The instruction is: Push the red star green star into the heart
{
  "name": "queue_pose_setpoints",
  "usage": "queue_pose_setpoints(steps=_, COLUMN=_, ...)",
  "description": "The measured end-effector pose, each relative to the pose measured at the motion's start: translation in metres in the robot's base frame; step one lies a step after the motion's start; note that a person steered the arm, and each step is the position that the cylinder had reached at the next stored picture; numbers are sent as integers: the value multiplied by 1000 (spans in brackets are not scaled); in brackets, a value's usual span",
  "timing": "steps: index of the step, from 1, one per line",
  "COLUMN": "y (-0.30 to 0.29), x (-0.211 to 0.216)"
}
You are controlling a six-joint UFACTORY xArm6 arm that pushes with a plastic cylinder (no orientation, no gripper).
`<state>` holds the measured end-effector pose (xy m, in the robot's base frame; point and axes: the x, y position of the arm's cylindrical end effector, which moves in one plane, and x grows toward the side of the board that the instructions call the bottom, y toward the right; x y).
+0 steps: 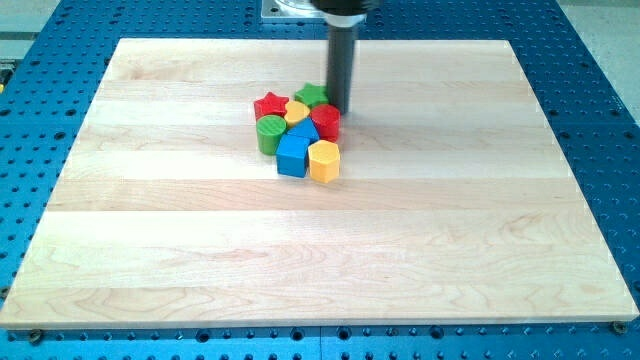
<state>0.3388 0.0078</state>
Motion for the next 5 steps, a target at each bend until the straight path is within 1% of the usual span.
queue_pose_setpoints(steps=1, y=-16, x=0)
queue_pose_setpoints(steps=2, y=-21, x=-40)
queue_pose_setpoints(steps=3, y=-73, x=-43)
queue_pose_setpoints(steps=4, y=-106, x=-18)
queue_pose_setpoints(steps=5, y=-71, x=-5)
